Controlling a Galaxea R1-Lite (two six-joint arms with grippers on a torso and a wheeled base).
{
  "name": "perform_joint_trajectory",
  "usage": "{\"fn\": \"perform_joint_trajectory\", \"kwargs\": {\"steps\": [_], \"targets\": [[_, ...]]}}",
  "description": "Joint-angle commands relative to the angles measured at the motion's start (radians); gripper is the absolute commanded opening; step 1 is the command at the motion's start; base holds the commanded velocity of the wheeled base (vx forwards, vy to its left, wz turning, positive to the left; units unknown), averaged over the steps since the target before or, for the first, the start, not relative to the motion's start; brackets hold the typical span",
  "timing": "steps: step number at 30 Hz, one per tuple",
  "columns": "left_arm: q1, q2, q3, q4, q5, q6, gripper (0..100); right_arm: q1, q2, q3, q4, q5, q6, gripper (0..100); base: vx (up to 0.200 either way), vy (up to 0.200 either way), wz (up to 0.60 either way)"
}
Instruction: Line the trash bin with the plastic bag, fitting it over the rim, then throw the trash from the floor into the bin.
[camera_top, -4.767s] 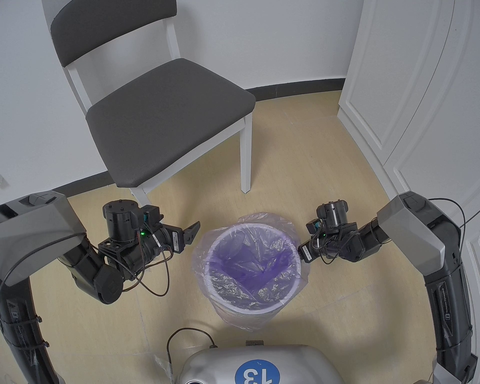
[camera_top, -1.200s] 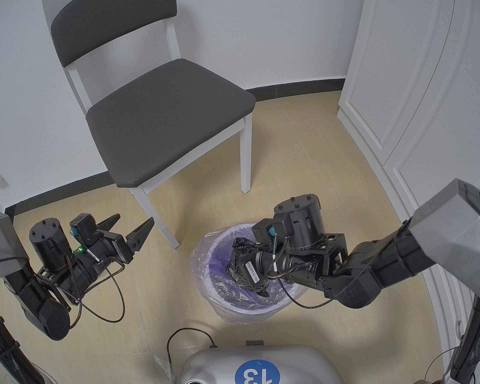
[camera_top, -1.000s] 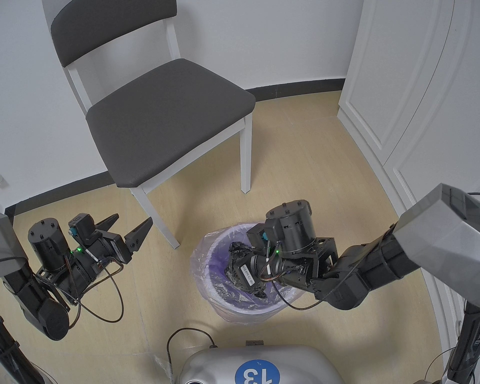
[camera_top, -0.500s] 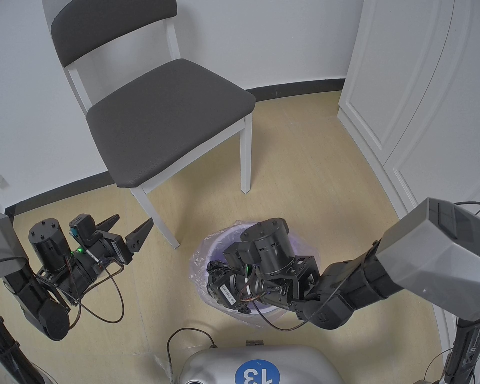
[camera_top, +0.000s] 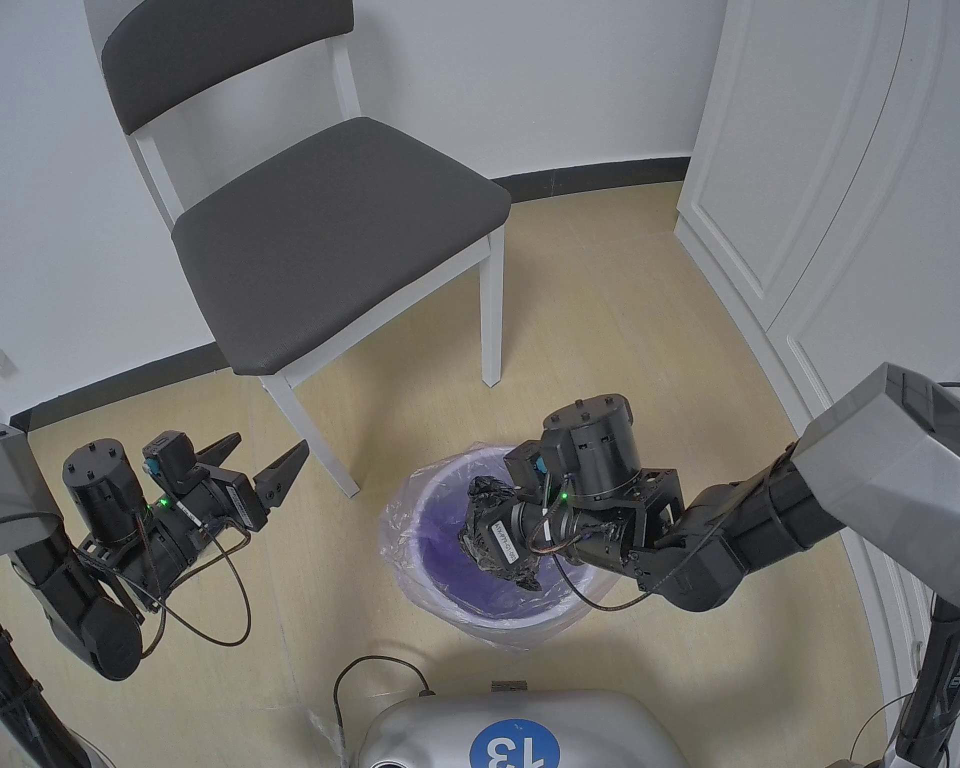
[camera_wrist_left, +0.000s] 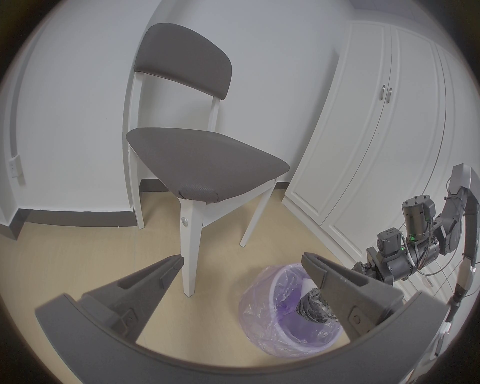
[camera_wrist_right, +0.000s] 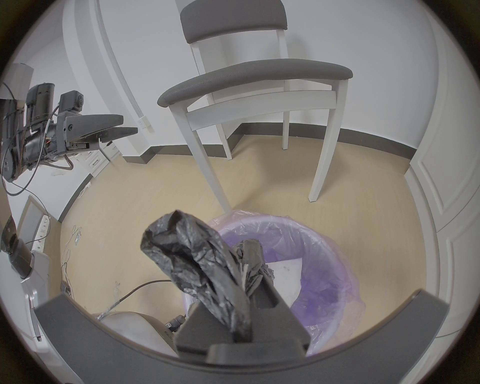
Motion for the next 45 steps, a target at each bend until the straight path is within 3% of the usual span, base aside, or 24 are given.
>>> {"fn": "perform_joint_trajectory", "kwargs": {"steps": [1, 29, 40, 45], "targets": [[-0.001, 0.003, -0.002, -0.018, -0.002, -0.001, 100, -0.014, 0.026, -0.002, -0.002, 0.0, -0.002, 0, 0.0, 0.0, 0.0], [-0.004, -0.014, 0.001, -0.018, 0.0, -0.001, 100, -0.015, 0.127, -0.031, -0.029, 0.0, -0.028, 0, 0.0, 0.0, 0.0], [-0.02, -0.003, 0.004, -0.018, 0.001, -0.001, 100, -0.064, 0.134, -0.125, -0.029, 0.001, -0.055, 0, 0.0, 0.0, 0.0], [-0.029, 0.0, 0.005, -0.018, 0.003, 0.001, 100, -0.054, 0.101, -0.037, -0.035, 0.001, -0.055, 0, 0.0, 0.0, 0.0]]}}
